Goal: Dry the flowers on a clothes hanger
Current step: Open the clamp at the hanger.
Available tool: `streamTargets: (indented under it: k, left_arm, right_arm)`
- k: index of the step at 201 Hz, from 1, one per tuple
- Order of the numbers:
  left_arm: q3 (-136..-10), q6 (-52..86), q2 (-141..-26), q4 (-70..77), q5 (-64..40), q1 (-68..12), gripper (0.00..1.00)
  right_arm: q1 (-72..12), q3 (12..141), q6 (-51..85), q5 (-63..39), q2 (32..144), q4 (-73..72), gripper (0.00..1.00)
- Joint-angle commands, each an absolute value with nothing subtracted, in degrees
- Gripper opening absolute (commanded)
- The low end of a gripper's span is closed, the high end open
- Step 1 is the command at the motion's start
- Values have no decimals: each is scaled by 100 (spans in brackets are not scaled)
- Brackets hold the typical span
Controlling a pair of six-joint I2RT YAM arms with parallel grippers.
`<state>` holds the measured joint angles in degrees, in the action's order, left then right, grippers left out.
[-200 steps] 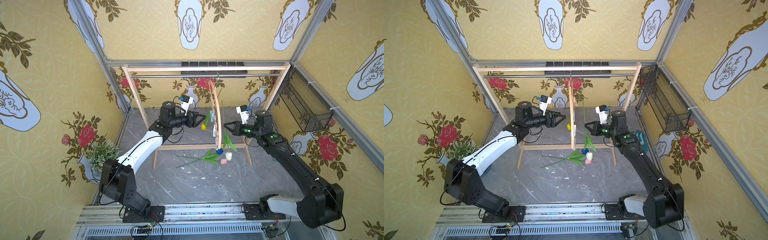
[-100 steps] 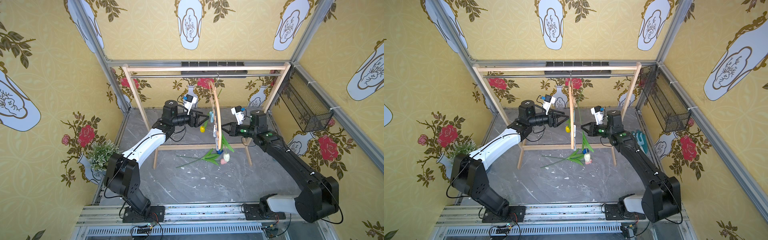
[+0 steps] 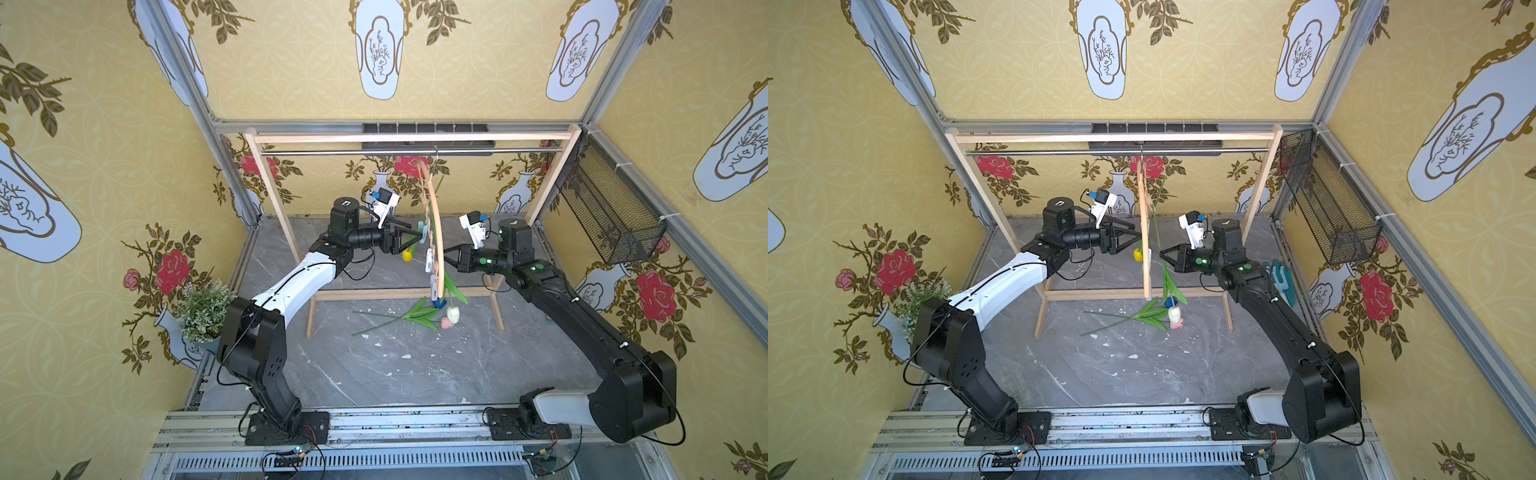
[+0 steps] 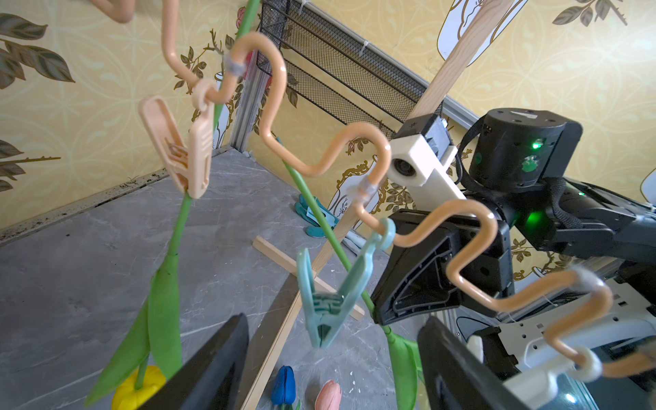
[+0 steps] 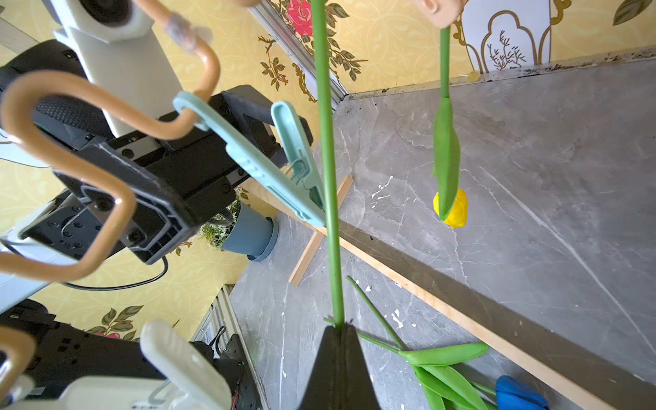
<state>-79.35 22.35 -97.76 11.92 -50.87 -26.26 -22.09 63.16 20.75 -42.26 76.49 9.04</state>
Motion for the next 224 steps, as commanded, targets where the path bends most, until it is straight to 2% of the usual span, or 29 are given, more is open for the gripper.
streamTargets:
  k: [1,129,224]
  left_arm:
    - [-7997,2140,-9834,1344,-5243,-2628,80]
    - [-8414,1801,-10045,923,-5080,-2698,78]
    - [-8660,1787,-10260,744,-5284,-2777,67]
  right_arm:
    - [-2262,6380,1977,-4305,7678,859,0]
    - [-2425,6434,1957,-4197,7651,884,0]
    - [-2456,6415,1958,-4184,7620,875,0]
